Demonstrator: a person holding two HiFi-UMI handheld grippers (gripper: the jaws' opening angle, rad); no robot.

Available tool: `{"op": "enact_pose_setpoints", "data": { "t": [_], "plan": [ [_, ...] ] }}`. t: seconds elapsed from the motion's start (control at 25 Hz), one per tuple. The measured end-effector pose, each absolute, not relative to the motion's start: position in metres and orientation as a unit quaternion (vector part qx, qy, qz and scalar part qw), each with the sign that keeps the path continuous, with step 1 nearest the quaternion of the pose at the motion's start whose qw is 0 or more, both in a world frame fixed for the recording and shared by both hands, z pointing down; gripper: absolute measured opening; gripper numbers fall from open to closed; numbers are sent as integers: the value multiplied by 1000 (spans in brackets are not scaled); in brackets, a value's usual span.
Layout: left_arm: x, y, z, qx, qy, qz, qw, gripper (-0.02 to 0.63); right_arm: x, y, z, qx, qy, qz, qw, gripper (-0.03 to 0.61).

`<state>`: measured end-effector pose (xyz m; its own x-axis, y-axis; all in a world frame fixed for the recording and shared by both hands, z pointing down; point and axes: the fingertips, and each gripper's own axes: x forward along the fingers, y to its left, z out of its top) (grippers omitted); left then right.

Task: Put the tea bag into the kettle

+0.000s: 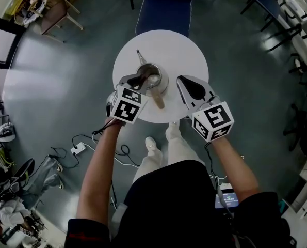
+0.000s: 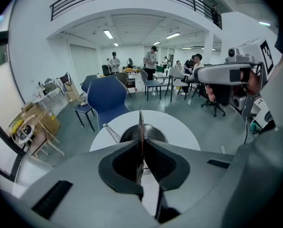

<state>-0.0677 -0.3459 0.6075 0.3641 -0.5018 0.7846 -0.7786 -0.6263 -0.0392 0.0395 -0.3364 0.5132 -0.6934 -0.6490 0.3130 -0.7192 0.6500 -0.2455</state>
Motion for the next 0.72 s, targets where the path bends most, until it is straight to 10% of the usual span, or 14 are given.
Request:
{"op": "enact_pose_setpoints", "data": {
  "t": [0.72],
  "plan": [
    [-64, -353, 631, 800, -354, 461, 149, 40, 55, -344, 534, 390, -893, 198, 108, 18]
  ]
}}
